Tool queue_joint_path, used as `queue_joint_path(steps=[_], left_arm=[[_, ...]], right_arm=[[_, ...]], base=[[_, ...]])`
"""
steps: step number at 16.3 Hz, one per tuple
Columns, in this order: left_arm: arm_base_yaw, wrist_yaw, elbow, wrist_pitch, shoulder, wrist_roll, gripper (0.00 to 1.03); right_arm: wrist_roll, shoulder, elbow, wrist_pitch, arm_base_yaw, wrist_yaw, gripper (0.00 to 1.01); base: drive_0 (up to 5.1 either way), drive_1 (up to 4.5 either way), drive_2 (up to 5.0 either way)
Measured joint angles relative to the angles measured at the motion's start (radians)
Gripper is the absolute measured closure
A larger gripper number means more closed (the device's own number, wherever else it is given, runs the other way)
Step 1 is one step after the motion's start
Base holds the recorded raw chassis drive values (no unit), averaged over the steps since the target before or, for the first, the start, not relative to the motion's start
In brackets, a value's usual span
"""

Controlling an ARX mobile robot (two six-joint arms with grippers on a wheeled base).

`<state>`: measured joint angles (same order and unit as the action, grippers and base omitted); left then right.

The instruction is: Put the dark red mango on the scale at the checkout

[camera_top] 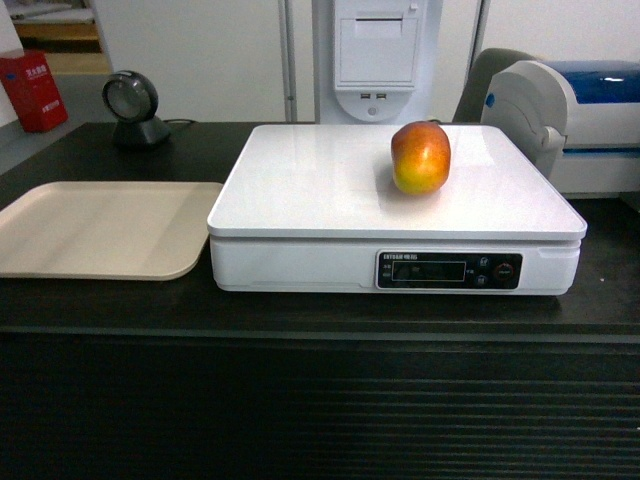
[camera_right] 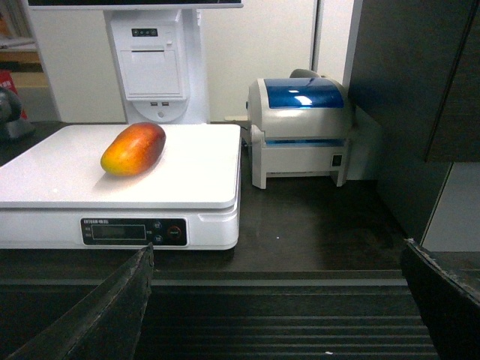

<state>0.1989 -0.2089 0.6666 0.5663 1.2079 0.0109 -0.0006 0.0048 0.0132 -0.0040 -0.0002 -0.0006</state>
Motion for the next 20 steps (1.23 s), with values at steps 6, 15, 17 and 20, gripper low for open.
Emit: queue_joint_path(steps=[6,15,17,20], left_arm=[[-0.086,0.091,-0.344,0.100,-0.213,-0.007,1.01],[-0.206,0.195,-0.530,0.062,-0.440,-0.010,1.01],[-0.200,0.206,-0.545,0.049,-0.467,-0.010,1.01],[-0.196,0.209,-0.588,-0.010,-0.567,-0.010,1.01]], right_arm=[[0.000,0.000,0.000,0.000,0.000,0.000,0.03],[0.000,0.000,0.000,0.000,0.000,0.000,0.03],[0.000,0.000,0.000,0.000,0.000,0.000,0.03],[0.000,0.000,0.000,0.000,0.000,0.000,0.03]], base=[[0.0,0.00,0.0],[0.0,0.00,0.0],[0.0,0.00,0.0],[0.0,0.00,0.0]])
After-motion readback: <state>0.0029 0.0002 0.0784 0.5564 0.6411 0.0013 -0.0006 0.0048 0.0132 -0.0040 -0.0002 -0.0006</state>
